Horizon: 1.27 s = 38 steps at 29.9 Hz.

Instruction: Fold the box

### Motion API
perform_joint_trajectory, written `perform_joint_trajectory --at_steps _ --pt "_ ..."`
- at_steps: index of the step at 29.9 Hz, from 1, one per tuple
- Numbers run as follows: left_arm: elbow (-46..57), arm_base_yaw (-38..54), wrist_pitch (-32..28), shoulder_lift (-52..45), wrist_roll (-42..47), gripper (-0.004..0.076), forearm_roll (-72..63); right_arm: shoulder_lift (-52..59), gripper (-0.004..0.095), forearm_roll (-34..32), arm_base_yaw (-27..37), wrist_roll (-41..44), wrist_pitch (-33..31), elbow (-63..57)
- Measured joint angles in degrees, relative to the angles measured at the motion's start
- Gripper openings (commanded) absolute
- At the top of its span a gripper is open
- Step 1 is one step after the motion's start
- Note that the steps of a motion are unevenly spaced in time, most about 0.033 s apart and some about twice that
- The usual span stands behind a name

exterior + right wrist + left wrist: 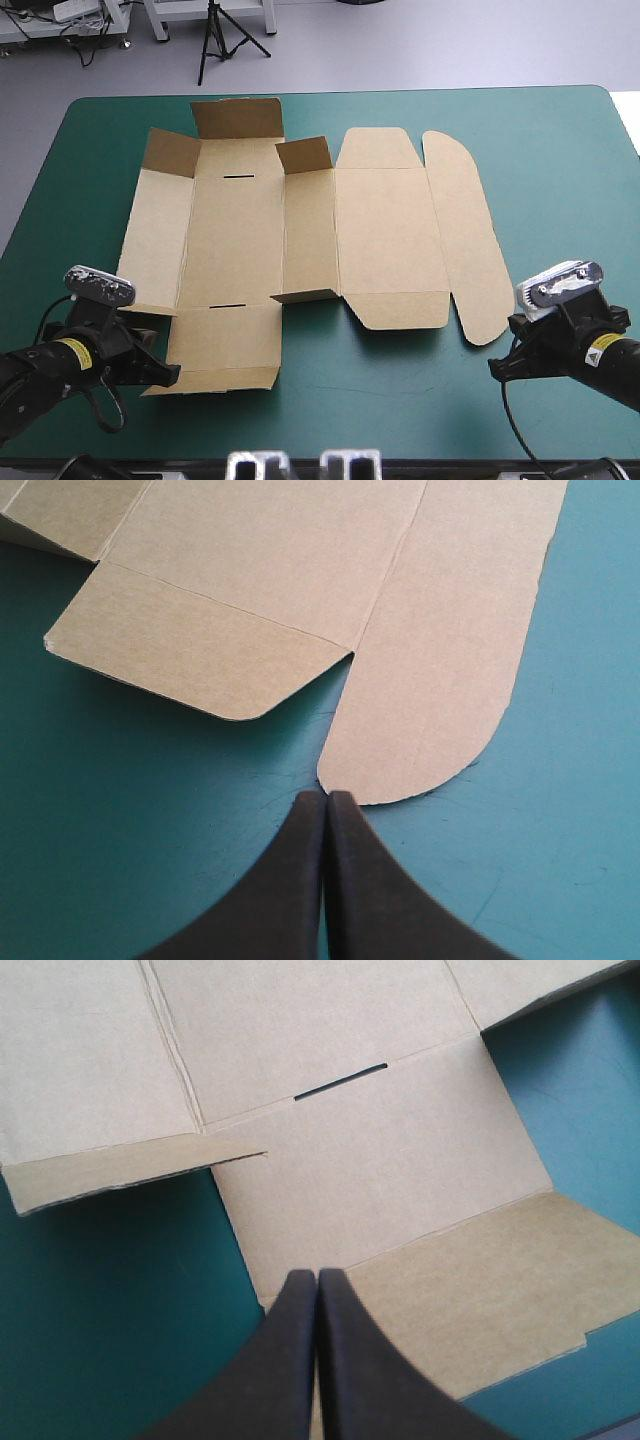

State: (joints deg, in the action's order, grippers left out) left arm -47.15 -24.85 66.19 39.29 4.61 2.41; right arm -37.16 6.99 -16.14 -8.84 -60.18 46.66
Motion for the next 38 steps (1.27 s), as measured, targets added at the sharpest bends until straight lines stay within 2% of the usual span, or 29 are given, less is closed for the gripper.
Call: perform_joint_trajectory --at_steps 7,13,21,26,31,38 --pt "0.0 0.0 -0.2 0.0 0.0 -0.0009 0.0 0.0 -0.0019 0.0 0.0 0.0 0.0 0.0" --pt "0.0 0.0 -2.9 1.2 0.0 -0.0008 1.4 0.0 -0.0019 0.0 0.0 0.0 0.0 0.0" --pt "-0.3 0.0 -10.7 10.4 0.0 0.0017 3.0 0.0 -0.0019 0.0 0.0 0.0 0.2 0.0" --pt "-4.2 1.6 -13.0 18.5 -1.0 0.0017 2.9 0.0 -0.0019 0.0 0.0 0.0 0.2 0.0" --pt "-10.3 10.7 -12.7 23.8 -8.9 0.0017 -1.5 0.0 -0.0019 0.0 0.0 0.0 0.2 0.0" --pt "-15.6 33.3 -4.4 29.2 -29.0 0.0017 -17.1 0.0 -0.0019 0.0 0.0 0.0 2.1 0.0"
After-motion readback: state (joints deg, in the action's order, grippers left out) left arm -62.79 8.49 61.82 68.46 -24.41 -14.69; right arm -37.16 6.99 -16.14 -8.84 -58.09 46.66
